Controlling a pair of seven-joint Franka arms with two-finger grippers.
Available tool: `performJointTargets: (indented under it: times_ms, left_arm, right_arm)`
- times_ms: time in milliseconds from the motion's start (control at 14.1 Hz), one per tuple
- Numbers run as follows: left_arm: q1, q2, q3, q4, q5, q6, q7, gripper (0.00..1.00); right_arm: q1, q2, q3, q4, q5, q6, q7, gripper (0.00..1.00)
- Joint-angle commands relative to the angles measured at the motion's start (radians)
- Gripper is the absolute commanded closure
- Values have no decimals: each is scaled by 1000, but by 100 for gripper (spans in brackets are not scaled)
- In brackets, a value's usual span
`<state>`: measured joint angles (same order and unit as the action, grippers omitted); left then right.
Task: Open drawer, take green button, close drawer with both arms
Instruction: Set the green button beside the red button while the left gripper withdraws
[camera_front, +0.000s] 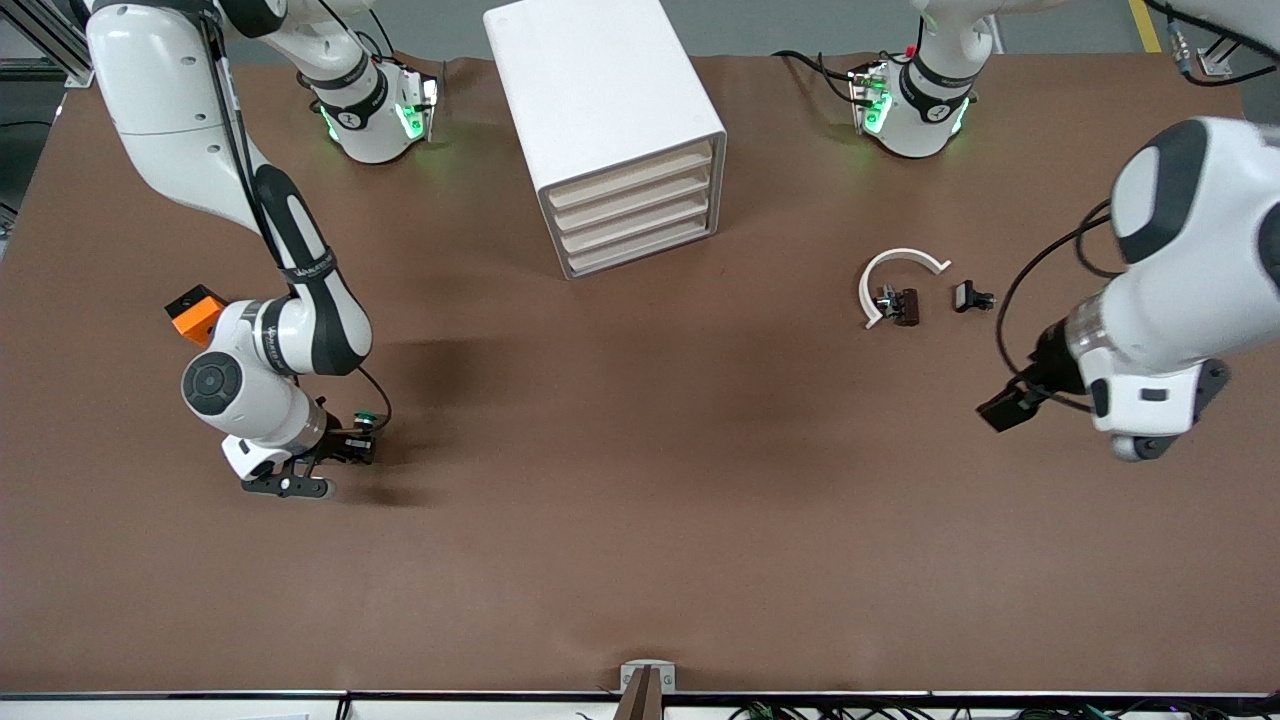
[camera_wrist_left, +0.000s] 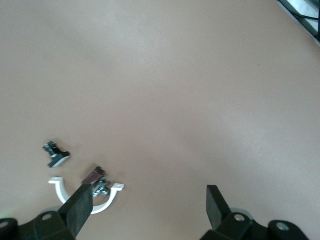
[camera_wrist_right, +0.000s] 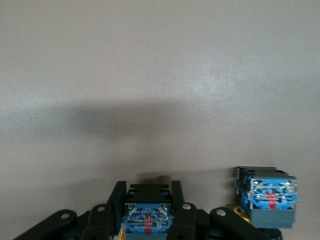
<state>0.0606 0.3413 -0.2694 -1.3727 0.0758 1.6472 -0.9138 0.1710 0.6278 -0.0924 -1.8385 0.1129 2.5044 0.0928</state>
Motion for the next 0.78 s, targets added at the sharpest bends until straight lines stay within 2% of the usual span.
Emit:
performJointTargets:
  times_ms: [0,427,498,640,712]
  left_arm:
    - [-4,-54,-7,27,30,-64,68,0]
    - [108,-166,6,20,41,-168,615,0]
    - [134,-182,-2,18,41,-175,678,0]
    - [139,-226,7,-23,29,-175,702,0]
    - [128,-258,15,-58,28,-169,705,0]
  right_arm:
    - [10,3,7,-5,-4,5,8,100]
    - [10,4,7,-4,-4,5,8,100]
    - [7,4,7,-2,-4,2,10,77]
    - [8,9,7,-1,-4,5,8,0]
    - [5,7,7,2,-4,1,5,0]
